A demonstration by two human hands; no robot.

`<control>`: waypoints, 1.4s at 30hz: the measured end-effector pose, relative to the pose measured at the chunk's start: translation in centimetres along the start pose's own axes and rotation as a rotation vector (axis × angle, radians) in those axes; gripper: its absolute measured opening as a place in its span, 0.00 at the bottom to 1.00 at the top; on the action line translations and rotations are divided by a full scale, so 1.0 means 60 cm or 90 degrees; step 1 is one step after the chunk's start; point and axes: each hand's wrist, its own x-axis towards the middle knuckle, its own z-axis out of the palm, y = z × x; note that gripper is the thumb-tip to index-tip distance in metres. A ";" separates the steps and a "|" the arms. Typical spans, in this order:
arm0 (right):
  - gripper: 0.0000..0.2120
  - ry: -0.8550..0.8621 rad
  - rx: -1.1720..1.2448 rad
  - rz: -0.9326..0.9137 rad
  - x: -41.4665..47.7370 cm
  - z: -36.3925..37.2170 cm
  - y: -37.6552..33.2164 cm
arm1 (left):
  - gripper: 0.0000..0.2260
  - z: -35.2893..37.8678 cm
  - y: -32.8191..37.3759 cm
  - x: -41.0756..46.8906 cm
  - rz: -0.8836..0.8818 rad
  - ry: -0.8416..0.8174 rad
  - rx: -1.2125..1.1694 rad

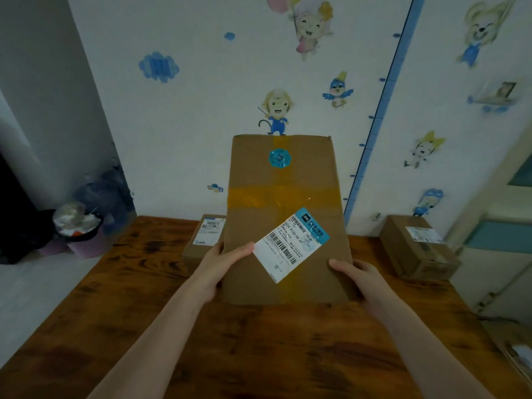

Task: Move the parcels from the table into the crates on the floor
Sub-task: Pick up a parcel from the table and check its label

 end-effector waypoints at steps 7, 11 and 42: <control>0.35 0.001 -0.007 -0.061 0.005 0.018 -0.020 | 0.30 -0.005 0.033 0.011 0.034 -0.008 0.039; 0.33 0.014 -0.010 -0.061 0.007 0.021 -0.019 | 0.34 -0.007 0.049 0.018 0.051 -0.020 0.059; 0.42 0.014 0.004 -0.192 0.010 -0.001 -0.096 | 0.43 0.013 0.114 0.005 0.196 -0.030 0.090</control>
